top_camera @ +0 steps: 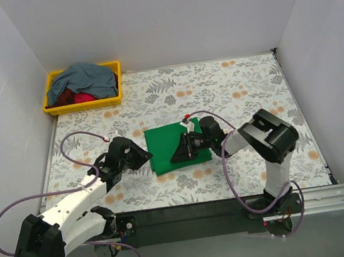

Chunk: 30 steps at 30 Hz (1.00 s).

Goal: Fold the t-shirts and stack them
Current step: Fold the tshirt

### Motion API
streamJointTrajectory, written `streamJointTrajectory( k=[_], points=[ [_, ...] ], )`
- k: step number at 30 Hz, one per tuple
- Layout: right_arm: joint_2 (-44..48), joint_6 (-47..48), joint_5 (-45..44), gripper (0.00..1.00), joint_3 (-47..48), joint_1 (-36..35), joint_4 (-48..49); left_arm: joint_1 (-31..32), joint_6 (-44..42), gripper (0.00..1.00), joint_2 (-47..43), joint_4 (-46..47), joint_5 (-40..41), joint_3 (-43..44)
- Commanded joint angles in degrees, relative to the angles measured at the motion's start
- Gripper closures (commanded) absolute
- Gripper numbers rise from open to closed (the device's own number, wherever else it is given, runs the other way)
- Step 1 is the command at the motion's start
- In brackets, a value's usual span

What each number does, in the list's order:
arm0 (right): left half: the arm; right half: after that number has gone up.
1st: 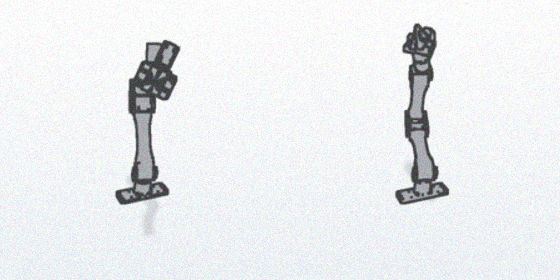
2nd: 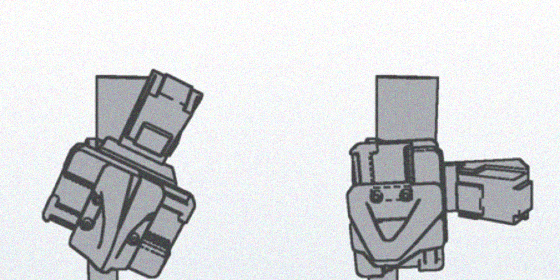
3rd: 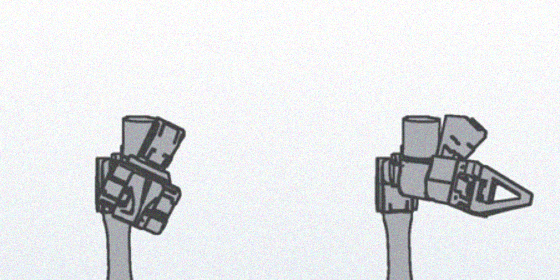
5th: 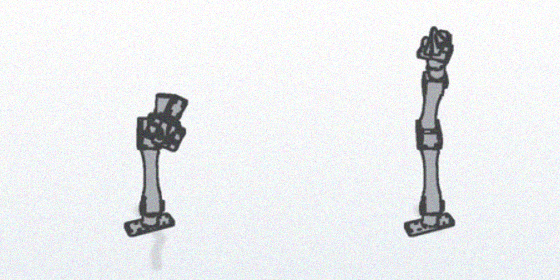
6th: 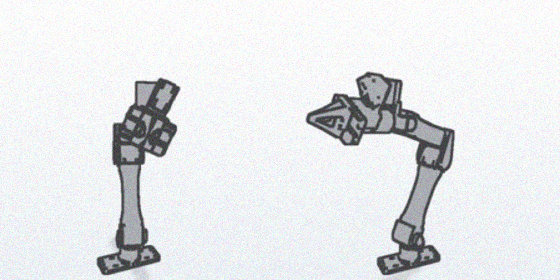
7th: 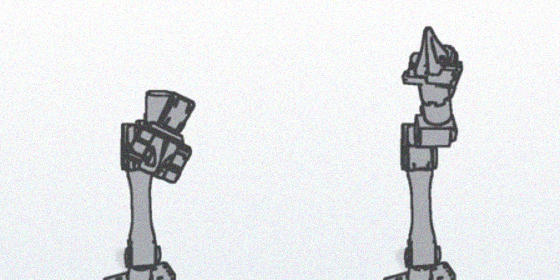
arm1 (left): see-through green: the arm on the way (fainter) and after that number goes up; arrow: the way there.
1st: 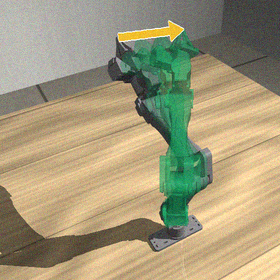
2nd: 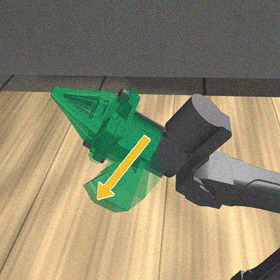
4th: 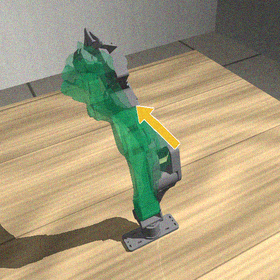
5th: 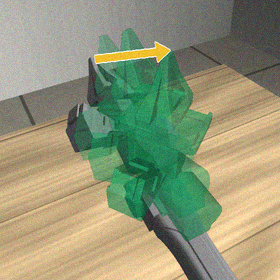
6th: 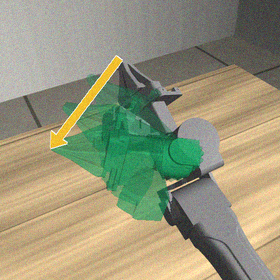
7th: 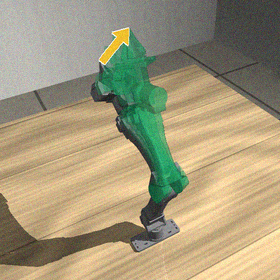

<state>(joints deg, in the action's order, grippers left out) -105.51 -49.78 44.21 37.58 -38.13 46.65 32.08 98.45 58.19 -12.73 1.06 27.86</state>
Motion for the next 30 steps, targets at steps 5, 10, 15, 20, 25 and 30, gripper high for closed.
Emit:
streamJointTrajectory(
  k=[5,10,15,20,25,30],
  points=[
    [-13.05,-8.05,-3.51,0.68,-2.69,0.60,10.65,0.00,-2.83,0.84,-2.38,-5.63,5.00,2.64],
    [-3.05,-4.28,-3.78,0.67,-0.33,3.05,4.24,0.01,-4.93,0.82,-2.30,-6.95,6.41,4.75],
    [0.93,-2.70,-2.46,0.67,6.87,9.82,-1.64,-0.17,-6.78,0.81,-0.98,-7.31,7.47,6.24],
    [-5.03,-2.87,-1.67,0.67,15.48,16.23,-2.71,-0.17,-7.49,0.80,-0.19,-7.31,7.64,5.89],
    [-13.83,-2.43,-2.19,0.67,20.42,19.49,-3.06,-0.17,-8.28,0.78,0.69,-7.31,8.34,5.54],
    [-20.87,-0.67,-3.16,0.67,21.22,21.60,-2.97,-0.26,-8.45,0.78,1.22,-7.39,8.34,5.45]
  ],
)
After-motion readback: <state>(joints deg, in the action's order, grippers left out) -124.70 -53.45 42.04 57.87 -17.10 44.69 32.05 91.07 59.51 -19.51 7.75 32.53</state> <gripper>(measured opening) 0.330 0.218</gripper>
